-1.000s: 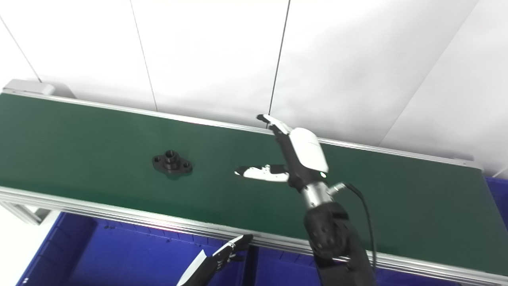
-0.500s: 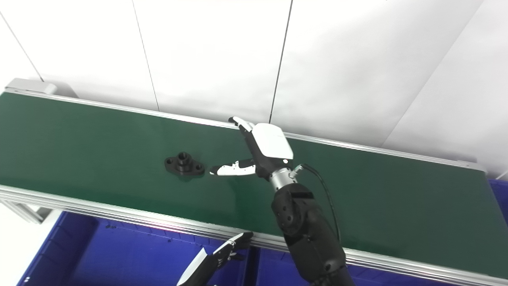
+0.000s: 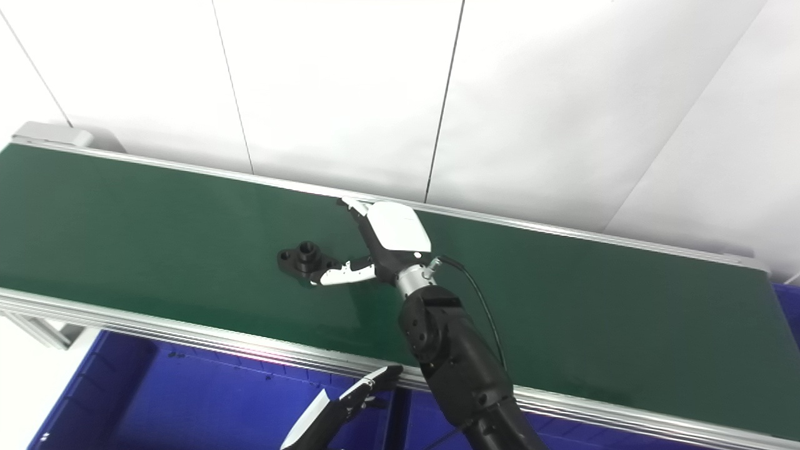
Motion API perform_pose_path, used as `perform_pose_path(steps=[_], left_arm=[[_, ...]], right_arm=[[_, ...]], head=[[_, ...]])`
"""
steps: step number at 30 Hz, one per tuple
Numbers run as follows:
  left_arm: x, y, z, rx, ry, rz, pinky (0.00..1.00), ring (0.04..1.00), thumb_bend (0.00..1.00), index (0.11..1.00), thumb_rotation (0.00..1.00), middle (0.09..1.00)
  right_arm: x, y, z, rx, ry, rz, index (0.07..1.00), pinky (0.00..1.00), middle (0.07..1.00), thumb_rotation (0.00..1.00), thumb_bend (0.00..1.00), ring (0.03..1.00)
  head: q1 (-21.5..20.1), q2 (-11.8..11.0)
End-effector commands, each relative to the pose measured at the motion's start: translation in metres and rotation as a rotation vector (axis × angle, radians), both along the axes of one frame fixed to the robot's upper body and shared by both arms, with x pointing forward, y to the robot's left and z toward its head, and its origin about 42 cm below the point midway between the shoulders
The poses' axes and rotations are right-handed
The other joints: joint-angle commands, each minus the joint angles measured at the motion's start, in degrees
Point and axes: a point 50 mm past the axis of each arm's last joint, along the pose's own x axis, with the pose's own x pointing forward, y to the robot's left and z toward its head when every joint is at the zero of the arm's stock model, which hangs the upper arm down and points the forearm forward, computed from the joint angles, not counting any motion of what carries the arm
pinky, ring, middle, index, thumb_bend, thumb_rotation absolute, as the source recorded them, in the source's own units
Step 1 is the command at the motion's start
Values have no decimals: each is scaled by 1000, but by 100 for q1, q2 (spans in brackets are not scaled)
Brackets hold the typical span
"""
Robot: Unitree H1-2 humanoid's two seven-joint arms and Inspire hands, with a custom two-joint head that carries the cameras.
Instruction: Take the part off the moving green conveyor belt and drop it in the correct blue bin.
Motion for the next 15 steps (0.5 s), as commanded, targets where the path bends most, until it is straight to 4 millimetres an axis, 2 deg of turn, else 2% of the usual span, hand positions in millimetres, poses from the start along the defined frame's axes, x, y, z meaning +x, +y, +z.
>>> perform_pose_path(steps=[1,7,15], left_arm=[[-1,-26,18,-88,-64,-5,788,890,796,906,807,920],[-3,-30,22,-87,-78,-8,778,885,782,911,797,919],[-4,-33,26,-93,-92,-4,772,882,775,911,787,919]], right_arm=[[12,5,20,-10,-82,3,872,578,854,551,938,760],[15,6,8,-128,-61,13,870,575,856,577,938,760],[19,4,1,-205,-39,-9,847,573,833,588,935,741]], head=[[10,15],[73,59],[63,127]])
